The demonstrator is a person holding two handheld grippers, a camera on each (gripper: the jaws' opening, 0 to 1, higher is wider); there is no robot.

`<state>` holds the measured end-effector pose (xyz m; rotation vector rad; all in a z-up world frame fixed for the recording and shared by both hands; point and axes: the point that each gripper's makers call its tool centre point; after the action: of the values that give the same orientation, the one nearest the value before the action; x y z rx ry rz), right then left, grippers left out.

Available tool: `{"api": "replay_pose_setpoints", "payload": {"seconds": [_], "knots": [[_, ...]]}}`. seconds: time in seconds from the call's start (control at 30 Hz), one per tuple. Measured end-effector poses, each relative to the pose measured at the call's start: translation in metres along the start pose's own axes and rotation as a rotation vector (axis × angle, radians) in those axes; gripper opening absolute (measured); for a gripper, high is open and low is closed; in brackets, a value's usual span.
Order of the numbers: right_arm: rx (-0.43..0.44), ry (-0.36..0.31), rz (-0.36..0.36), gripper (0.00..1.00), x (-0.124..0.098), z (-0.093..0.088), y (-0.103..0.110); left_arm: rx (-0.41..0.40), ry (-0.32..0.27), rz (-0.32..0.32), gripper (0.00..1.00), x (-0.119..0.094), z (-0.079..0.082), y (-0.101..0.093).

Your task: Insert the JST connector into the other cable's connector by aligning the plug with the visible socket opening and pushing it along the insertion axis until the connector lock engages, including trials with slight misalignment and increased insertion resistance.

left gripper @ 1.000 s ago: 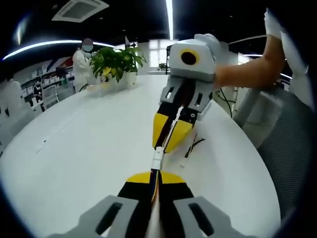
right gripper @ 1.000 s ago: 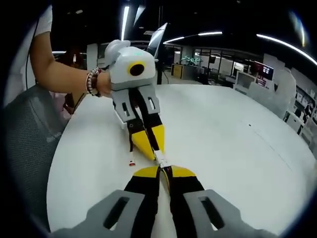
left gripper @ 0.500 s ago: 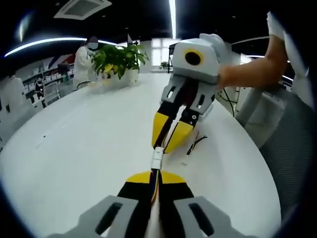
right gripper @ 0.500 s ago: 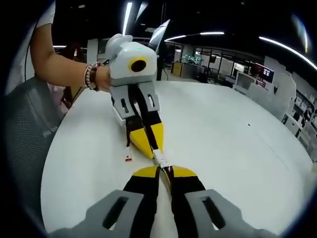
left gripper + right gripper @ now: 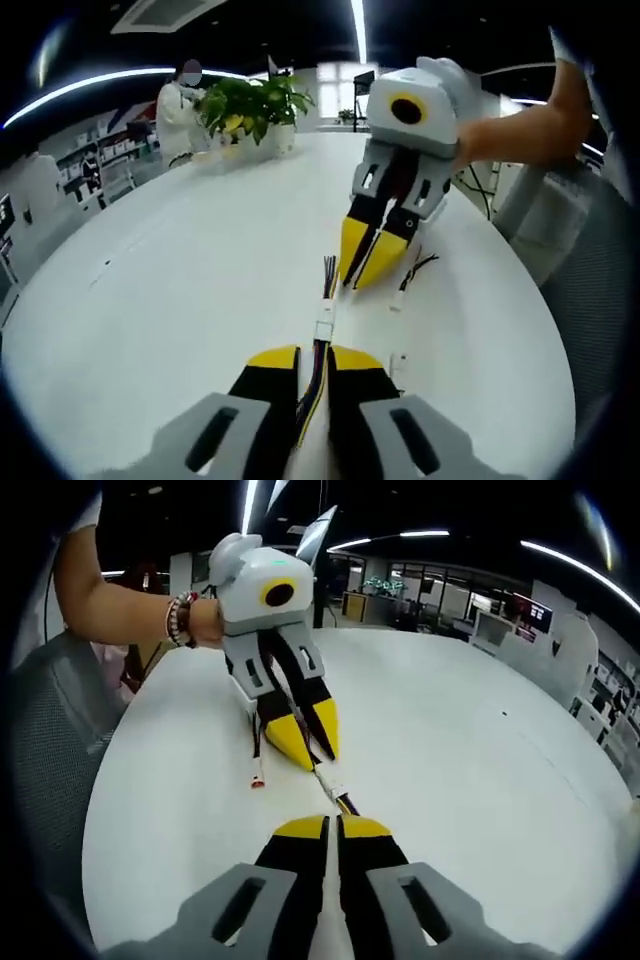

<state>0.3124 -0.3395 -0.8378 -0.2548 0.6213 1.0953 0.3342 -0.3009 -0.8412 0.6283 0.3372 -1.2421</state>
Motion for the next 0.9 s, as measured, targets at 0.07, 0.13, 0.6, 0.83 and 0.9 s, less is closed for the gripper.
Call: {"api": "replay_pose_setpoints", "payload": {"seconds": [0.07, 0.13, 0.6, 0.83, 0.9], "knots": [[0.013, -0.006, 0.001, 0.01, -0.001, 0.001, 0.000, -0.005, -0.002, 0.002, 0.08, -0.001, 0.000, 0.001], [0.014, -0.007, -0.005, 0.01, -0.002, 0.001, -0.002, -0.003, 0.000, 0.005, 0.08, -0.001, 0.000, 0.002], [0.071, -0.048, -0.028, 0.06, -0.011, 0.010, -0.009, -0.036, -0.007, 0.024, 0.10, -0.010, 0.010, 0.008], [0.090, -0.047, -0.048, 0.09, -0.019, 0.011, -0.005, -0.049, -0.036, 0.041, 0.13, -0.025, 0.027, 0.013], [0.096, -0.058, -0.047, 0.11, -0.021, 0.016, -0.001, -0.049, -0.037, 0.050, 0.13, -0.033, 0.029, 0.013]]}}
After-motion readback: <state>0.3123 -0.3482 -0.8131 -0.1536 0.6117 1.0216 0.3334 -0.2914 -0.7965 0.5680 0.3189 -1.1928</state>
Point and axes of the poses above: the point that each gripper's makers call its tool centre point, and the gripper's own axes: x roughly forward along the fingers, y roughly to its left, z roughly out of its top, and after that the axes turned 13 degrees about x, right-handed
